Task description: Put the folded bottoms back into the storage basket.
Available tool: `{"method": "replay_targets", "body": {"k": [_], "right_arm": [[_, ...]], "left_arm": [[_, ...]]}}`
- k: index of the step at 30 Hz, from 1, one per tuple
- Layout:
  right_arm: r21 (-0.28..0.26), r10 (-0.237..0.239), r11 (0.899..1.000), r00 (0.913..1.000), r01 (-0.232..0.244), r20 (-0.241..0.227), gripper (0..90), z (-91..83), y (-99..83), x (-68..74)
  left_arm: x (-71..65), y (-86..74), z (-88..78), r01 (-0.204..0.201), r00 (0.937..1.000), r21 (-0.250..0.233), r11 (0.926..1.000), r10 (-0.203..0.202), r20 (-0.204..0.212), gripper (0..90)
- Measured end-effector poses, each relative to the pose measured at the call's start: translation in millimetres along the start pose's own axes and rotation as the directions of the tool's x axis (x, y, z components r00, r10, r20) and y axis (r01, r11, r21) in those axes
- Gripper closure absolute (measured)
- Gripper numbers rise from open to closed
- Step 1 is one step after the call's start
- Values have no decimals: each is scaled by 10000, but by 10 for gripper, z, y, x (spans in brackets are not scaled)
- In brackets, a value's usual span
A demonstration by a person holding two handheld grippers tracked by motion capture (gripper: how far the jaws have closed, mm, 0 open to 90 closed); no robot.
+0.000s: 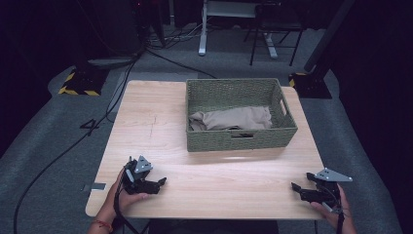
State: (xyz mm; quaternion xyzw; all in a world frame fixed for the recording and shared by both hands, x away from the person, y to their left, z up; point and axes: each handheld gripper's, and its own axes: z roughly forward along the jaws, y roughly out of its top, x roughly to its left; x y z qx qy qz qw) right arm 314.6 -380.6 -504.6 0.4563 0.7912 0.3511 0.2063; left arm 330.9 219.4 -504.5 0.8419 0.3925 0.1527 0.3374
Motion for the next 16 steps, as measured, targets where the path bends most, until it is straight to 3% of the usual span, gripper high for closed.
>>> {"method": "replay_targets", "body": {"k": [16], "right_arm": [[22, 74, 10000, 10000, -74, 42, 208, -2, 0, 0]], "left_arm": [[1, 9, 5, 27, 10000, 18, 10000, -27, -13, 151]]}}
